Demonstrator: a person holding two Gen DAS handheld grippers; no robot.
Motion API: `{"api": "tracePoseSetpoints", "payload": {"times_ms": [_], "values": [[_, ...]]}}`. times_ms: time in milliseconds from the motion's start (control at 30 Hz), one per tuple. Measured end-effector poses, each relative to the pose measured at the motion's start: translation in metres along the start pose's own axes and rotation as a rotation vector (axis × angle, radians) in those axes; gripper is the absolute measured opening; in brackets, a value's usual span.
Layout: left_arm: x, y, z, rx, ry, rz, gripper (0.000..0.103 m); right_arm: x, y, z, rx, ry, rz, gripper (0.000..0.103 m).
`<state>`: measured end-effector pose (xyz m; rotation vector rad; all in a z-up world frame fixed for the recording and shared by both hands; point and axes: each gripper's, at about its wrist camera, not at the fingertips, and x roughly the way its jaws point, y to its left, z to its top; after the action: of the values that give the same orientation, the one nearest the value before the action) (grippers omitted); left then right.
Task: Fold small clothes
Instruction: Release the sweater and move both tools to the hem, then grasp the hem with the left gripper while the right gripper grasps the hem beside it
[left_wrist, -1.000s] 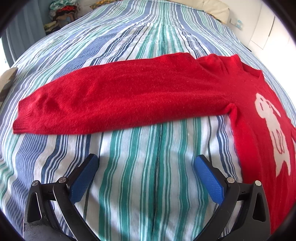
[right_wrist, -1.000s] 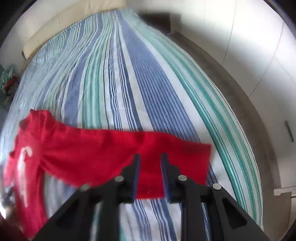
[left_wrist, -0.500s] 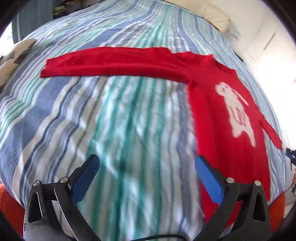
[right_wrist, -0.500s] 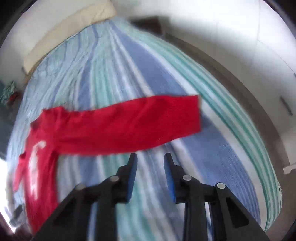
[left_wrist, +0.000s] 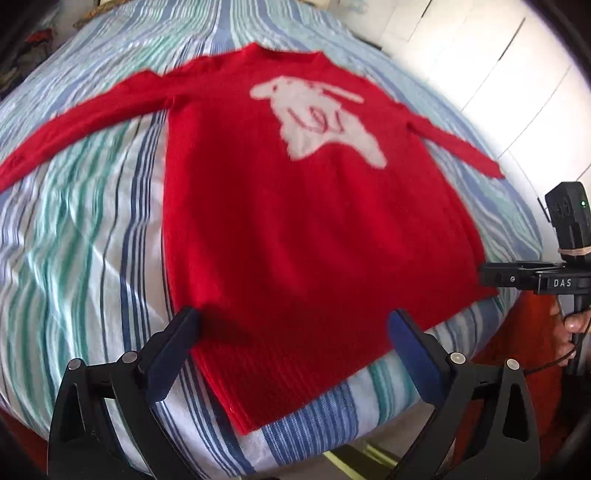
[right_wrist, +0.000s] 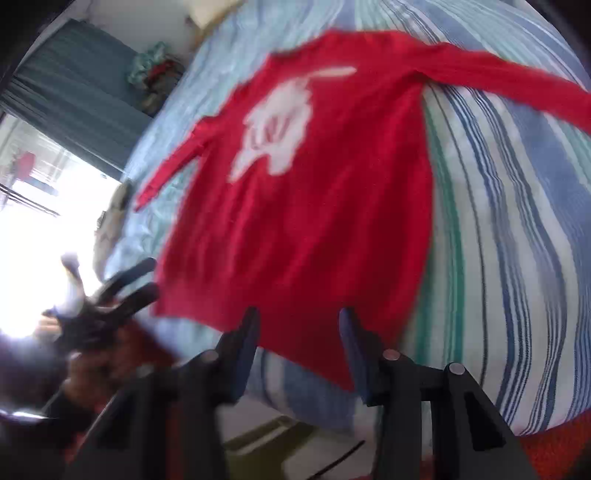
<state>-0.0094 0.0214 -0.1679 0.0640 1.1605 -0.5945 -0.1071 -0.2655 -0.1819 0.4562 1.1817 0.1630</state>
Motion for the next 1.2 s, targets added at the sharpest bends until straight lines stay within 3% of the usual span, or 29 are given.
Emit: {"api": "tracePoseSetpoints", "payload": {"times_ms": [67,200,333,500,600,733,833,933,1000,1033,1100,1200], "values": [[0.0,0.001,-0.011,0.003,0.032,0.029,0.101,0.013,-0.015,-0.009,0.046,0.072,-0.076,0.036],[-0.024,0.007,-0.015,-0.024,0.011,-0.011,0.101,0.003,-0.026,-0.022,0.118,0.042,-0.042,0.035],[-0.057,0.029,0.015,-0.13,-0.092,-0.056,0.101,-0.028,-0.018,-0.021,0.101,-0.07,-0.068,0.035],[-0.055,0.018,0.058,-0.055,-0.168,-0.005,0.102,-0.036,0.009,0.012,0.022,-0.149,-0.042,0.035],[-0.024,0.004,0.056,-0.012,-0.101,0.017,0.102,-0.013,0.014,0.029,0.01,-0.121,-0.027,0.036],[0.018,-0.005,0.012,0.0,0.055,0.061,0.101,0.023,-0.002,0.015,0.062,-0.001,-0.092,0.036],[0.006,-0.014,-0.01,0.06,0.03,0.113,0.101,0.021,-0.008,-0.007,0.09,0.002,-0.079,0.036],[-0.024,0.005,-0.007,-0.048,-0.035,0.036,0.102,-0.008,-0.014,-0.013,0.143,-0.06,-0.047,0.036],[-0.043,0.029,-0.008,-0.158,-0.089,-0.023,0.102,-0.03,-0.023,-0.019,0.179,-0.133,-0.042,0.047],[-0.046,0.04,-0.01,-0.21,-0.094,-0.05,0.102,-0.039,-0.03,-0.022,0.197,-0.149,-0.042,0.054],[-0.041,0.058,-0.014,-0.3,-0.06,-0.136,0.102,-0.046,-0.043,-0.027,0.232,-0.146,0.0,0.055],[-0.027,0.061,-0.02,-0.337,-0.028,-0.257,0.101,-0.033,-0.055,-0.025,0.281,-0.109,0.145,0.055]]}}
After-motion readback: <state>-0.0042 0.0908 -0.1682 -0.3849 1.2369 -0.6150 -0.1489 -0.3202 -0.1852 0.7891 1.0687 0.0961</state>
